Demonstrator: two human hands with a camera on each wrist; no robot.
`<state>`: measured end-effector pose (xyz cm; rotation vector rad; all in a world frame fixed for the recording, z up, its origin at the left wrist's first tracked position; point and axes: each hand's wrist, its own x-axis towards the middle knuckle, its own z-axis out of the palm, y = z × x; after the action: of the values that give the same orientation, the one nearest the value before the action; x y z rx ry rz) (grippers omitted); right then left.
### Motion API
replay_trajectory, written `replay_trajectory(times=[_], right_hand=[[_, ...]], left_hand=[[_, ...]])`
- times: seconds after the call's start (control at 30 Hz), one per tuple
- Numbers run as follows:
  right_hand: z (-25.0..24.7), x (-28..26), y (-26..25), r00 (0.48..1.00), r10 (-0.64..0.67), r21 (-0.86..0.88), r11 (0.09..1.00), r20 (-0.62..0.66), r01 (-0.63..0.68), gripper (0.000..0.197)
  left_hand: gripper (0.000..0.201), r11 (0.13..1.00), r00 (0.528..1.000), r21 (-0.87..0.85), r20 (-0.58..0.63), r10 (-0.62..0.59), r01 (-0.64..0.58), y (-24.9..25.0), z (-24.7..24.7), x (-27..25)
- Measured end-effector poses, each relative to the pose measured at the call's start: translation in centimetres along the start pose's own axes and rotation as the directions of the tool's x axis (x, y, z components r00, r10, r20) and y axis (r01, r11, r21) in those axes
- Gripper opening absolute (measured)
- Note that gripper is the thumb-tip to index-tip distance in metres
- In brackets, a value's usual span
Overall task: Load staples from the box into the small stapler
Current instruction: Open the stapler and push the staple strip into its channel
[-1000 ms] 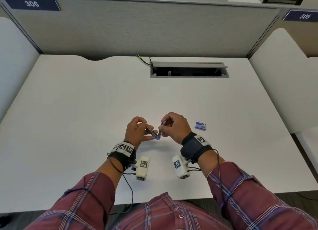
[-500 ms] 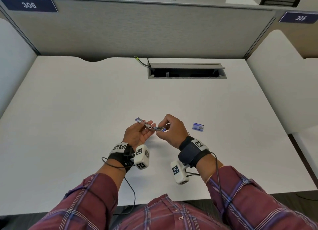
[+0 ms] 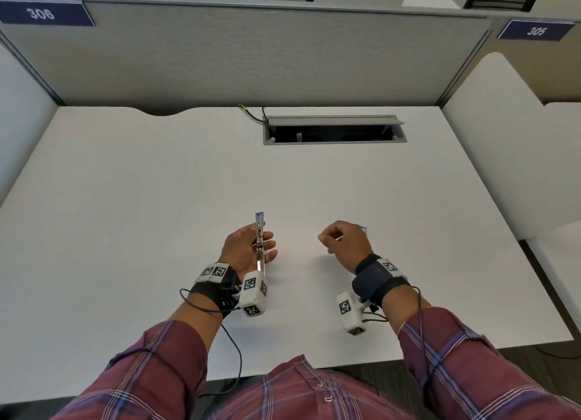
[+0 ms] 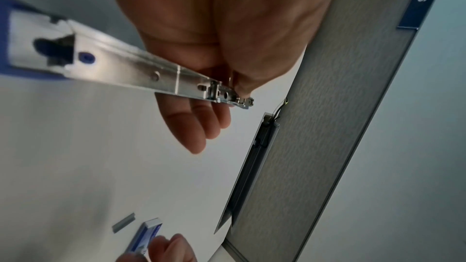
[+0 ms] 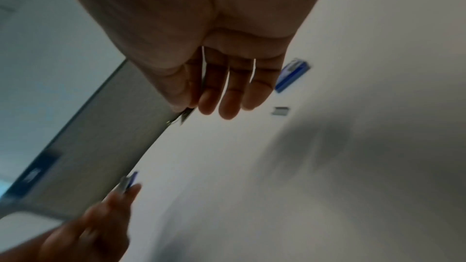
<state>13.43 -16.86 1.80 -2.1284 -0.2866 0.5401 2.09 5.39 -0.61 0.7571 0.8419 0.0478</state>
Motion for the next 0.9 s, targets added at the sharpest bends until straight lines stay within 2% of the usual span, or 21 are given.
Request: replay_trajectory(times=[0.1, 0.33, 0.43, 0.7, 0.9], right_hand=[[-1.3, 0.4, 1.7, 0.993, 0.079, -0.015, 0.997, -0.083, -0.081, 0.006], [-2.0, 0.9, 5.4, 0.964, 0.192, -0.141, 0.965, -0.184, -0.219, 0.021], [-1.9, 0.8, 6.2, 0.957, 0.223, -0.2, 0.945, -0.186, -0.259, 0.009], [-0.1, 1.0, 5.9, 0.976, 0.172, -0.319, 0.925, -0.13, -0.206, 0.022], [0.8, 1.4, 4.8, 0.98, 0.184, -0.49, 0.849, -0.081, -0.2, 0.015]], left_hand=[[0.025, 0.999, 1.0, 0.053, 0.007, 0.009, -0.009, -0.4, -0.1, 0.1], [0.023, 0.992, 0.999, 0.125, 0.032, -0.03, 0.026, -0.9, 0.7, -0.3], [0.023, 0.989, 0.999, 0.146, 0.026, -0.029, 0.025, -1.3, 0.9, -0.3], [0.025, 0.982, 0.998, 0.187, 0.039, -0.047, 0.039, -2.1, 1.6, -0.8], [0.025, 0.981, 0.997, 0.187, 0.043, -0.066, 0.056, -2.3, 2.2, -1.3]])
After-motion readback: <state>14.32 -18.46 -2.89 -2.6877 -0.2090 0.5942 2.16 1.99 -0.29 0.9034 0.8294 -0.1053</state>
